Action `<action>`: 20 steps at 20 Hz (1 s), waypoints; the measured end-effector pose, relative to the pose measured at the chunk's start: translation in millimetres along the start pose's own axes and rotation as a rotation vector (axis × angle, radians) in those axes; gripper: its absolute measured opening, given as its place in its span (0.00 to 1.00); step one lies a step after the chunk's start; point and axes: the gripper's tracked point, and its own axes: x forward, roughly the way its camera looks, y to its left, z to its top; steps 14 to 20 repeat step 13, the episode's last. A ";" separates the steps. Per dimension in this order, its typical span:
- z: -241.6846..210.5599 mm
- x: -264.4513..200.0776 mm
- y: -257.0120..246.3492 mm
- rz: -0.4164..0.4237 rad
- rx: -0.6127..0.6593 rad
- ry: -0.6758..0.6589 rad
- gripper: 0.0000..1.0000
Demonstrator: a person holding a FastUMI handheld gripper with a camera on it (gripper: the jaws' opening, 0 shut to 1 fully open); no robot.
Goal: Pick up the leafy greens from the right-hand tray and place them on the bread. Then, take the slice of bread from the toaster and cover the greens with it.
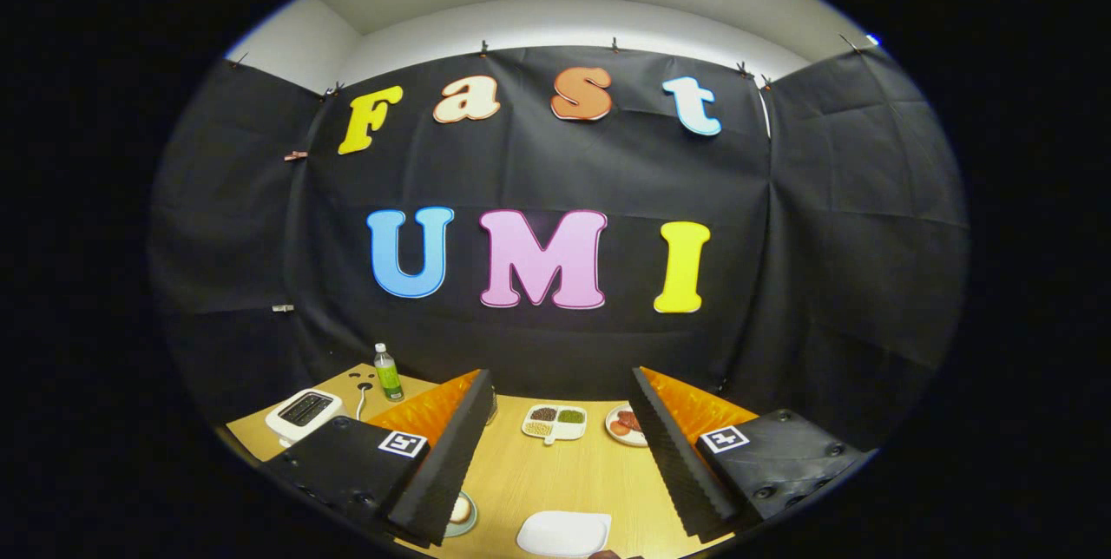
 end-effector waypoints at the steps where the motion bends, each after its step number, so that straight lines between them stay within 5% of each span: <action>1: -6.0 -3.6 -2.9 -0.008 0.026 0.015 0.98; 20: -39.7 -11.9 -4.4 0.022 0.039 0.095 0.98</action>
